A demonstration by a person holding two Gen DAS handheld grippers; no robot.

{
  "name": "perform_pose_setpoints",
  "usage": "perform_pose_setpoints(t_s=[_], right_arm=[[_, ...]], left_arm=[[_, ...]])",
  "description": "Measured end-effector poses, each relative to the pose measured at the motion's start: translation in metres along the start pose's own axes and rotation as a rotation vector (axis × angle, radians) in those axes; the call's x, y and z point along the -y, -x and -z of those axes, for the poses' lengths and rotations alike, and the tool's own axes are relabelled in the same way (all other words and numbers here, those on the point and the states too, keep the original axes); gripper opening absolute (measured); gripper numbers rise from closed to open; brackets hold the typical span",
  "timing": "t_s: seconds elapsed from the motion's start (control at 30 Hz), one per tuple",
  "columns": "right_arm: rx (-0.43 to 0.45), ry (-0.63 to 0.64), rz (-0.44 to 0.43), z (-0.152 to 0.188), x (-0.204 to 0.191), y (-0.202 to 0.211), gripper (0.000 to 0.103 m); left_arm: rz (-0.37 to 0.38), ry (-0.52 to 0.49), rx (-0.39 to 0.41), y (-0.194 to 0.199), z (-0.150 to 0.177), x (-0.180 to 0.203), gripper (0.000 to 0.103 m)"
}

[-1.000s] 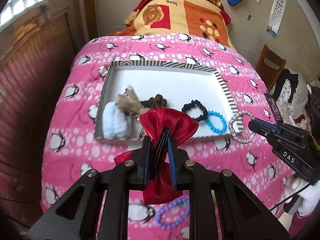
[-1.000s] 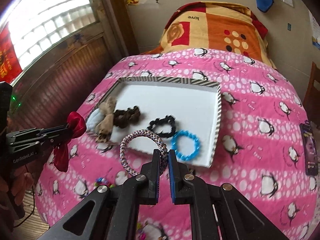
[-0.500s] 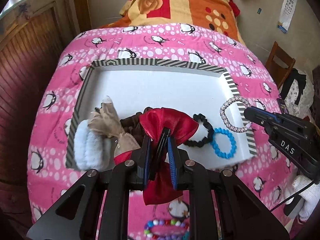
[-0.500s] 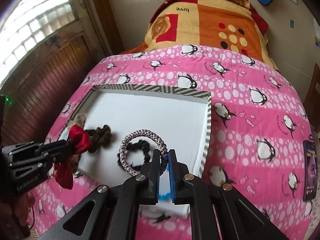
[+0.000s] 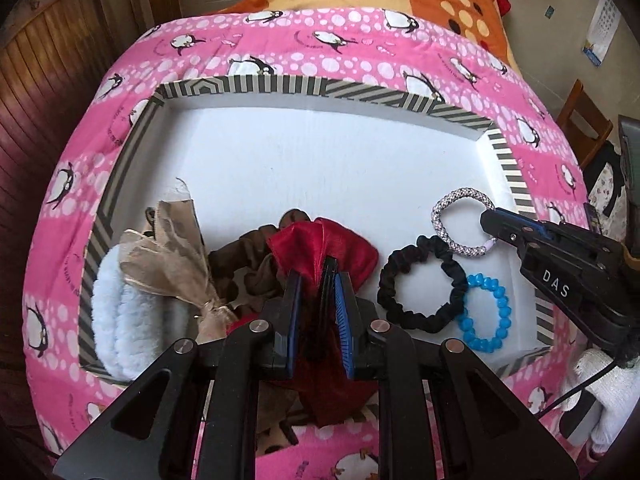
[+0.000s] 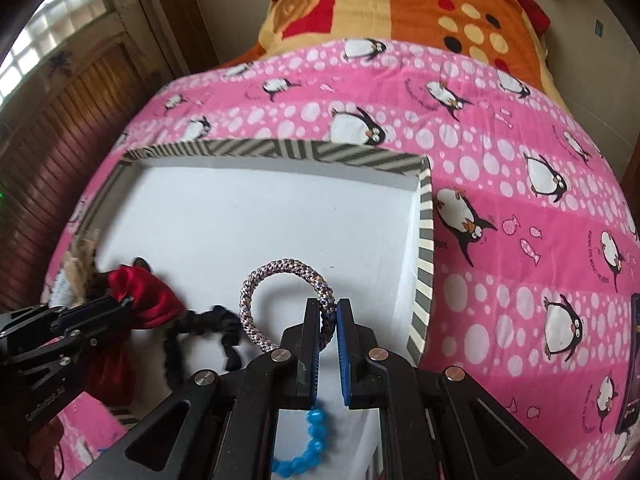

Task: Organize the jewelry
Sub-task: 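Carry the red bow clip and silver bracelet into the tray, opening both tools, then move both tools back toward the remaining bracelets on the bedspread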

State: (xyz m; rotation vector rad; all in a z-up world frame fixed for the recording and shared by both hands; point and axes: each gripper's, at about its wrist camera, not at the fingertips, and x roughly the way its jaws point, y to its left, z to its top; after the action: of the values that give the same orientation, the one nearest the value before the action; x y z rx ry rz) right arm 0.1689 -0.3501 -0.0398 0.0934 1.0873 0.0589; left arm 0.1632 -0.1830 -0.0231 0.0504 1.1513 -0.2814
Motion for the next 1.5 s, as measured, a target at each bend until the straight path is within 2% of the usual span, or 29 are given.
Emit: perform_pose_setpoints(t_s=[0.2,0.27,0.3,0.37,0.4,0.43,0.67,0.8,0.87,1.27,1.5], right_arm=[[-0.003,-0.043,-0.02,-0.001,0.008,-0.004,0.008],[0.014,-0.047,-0.031,0.0,0.008,0.002,0.008],[0.023,-0.048,-0.033,0.002,0.008,0.007,0.009],[0.039,-0.051,-0.038,0.006,0.007,0.017,0.016],[0.05,-0.053,-0.04,0.008,0.007,0.023,0.023],[0.055,-0.054,-0.041,0.009,0.006,0.027,0.026],[0.117,-0.077,-0.07,0.042,-0.005,0.075,0.026],[0.13,-0.079,-0.082,0.063,-0.016,0.093,0.034],[0.136,-0.076,-0.087,0.075,-0.023,0.104,0.035],[0.158,-0.085,-0.106,0.14,-0.052,0.151,0.04],[0.137,-0.073,-0.09,0.17,-0.07,0.163,0.04]], left_arm=[[-0.003,-0.004,0.006,-0.001,0.0,0.003,0.018],[-0.004,-0.007,0.003,0.002,0.001,0.004,0.028],[-0.003,-0.007,0.008,0.004,0.002,0.005,0.036],[0.001,-0.005,0.023,0.011,0.004,0.005,0.046],[-0.004,-0.007,0.03,0.016,0.006,0.006,0.051],[-0.007,-0.009,0.037,0.02,0.007,0.006,0.053],[-0.043,-0.022,0.124,0.065,0.028,0.004,0.053],[-0.073,-0.019,0.159,0.087,0.046,-0.003,0.054],[-0.081,-0.016,0.171,0.098,0.058,-0.007,0.054],[-0.129,0.018,0.202,0.141,0.128,-0.033,0.054],[-0.138,0.042,0.194,0.155,0.165,-0.046,0.054]])
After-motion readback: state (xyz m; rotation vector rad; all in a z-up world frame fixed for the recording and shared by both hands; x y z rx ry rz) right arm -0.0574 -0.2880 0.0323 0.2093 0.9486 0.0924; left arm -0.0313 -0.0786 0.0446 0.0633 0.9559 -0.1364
